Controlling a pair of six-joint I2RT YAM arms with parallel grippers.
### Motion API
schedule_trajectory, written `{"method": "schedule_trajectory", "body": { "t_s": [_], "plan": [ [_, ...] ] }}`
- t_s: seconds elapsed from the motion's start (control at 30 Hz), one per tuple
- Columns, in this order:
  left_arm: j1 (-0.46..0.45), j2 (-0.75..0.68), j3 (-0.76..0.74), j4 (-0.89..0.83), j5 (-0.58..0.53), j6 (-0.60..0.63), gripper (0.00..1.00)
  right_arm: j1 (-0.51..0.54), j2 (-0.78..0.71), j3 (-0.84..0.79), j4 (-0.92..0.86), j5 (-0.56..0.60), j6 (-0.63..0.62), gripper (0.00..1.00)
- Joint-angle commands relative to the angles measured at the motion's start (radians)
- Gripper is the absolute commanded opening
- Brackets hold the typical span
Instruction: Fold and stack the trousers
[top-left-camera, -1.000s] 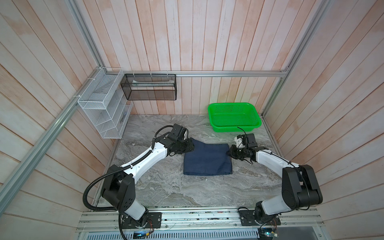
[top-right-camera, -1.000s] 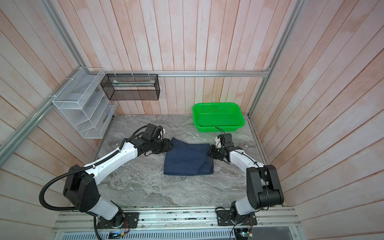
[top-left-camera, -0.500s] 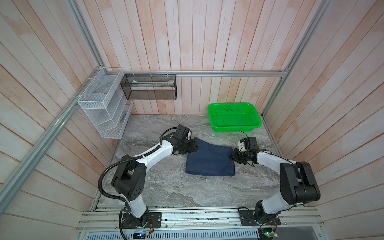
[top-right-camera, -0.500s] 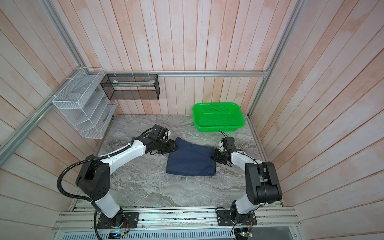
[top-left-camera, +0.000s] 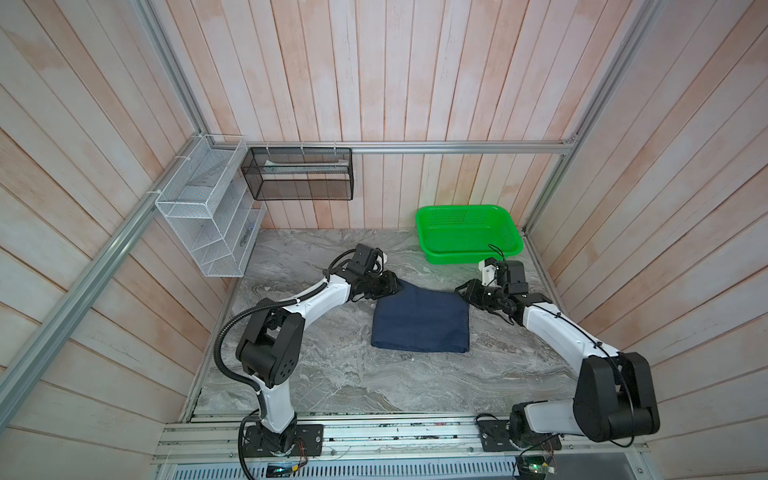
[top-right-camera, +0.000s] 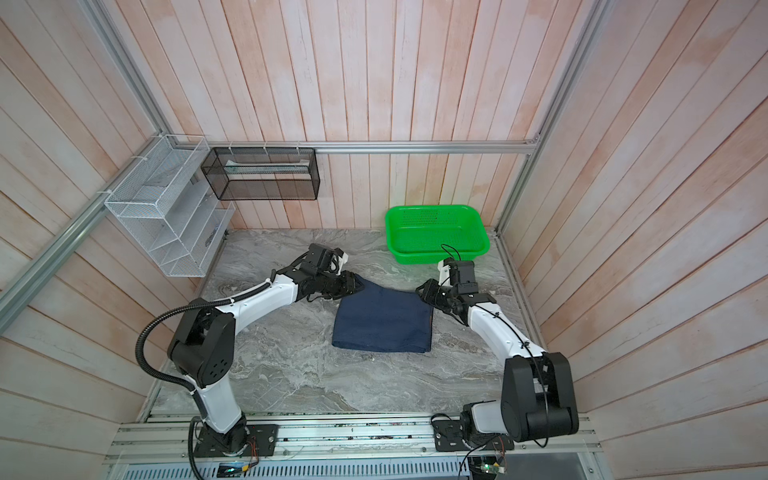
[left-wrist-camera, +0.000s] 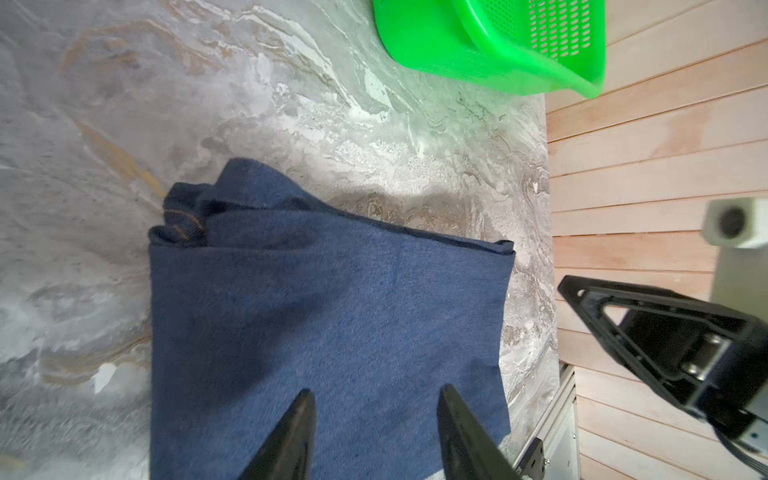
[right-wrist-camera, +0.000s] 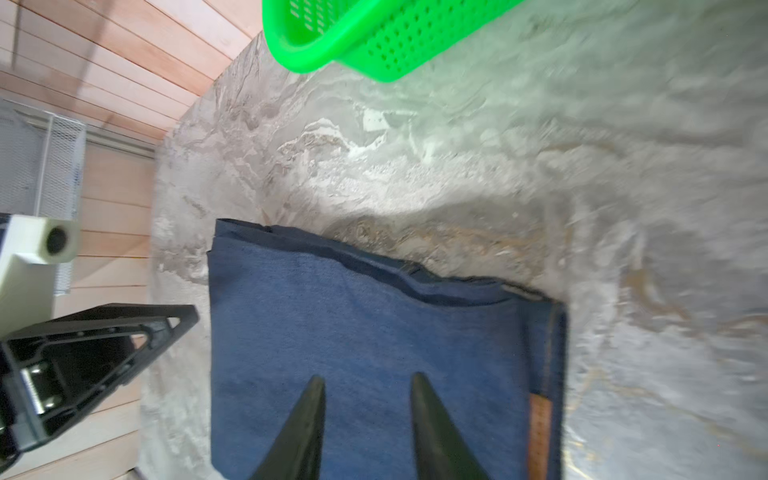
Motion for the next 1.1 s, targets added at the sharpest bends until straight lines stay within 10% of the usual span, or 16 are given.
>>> {"method": "schedule_trajectory", "body": {
  "t_s": [0.0,0.5,0.8,1.07],
  "plan": [
    [0.021,0.06,-0.027,0.113,0.106,-0.029,0.49,0.003,0.082,-0.08,0.108,-0.132,0.057,0.24],
    [0.129,0.158,-0.267,0.308,0.218,-0.067,0.46,-0.091,0.212,-0.233,0.174,-0.042,0.007,0.09],
    [0.052,-0.094,-0.283,0.228,0.187,-0.001,0.56,-0.055,0.08,-0.19,0.106,-0.148,-0.017,0.26],
    [-0.032,-0.201,-0.475,0.289,0.202,-0.099,0.54,-0.021,-0.007,-0.276,0.097,-0.176,0.038,0.21]
  ]
}}
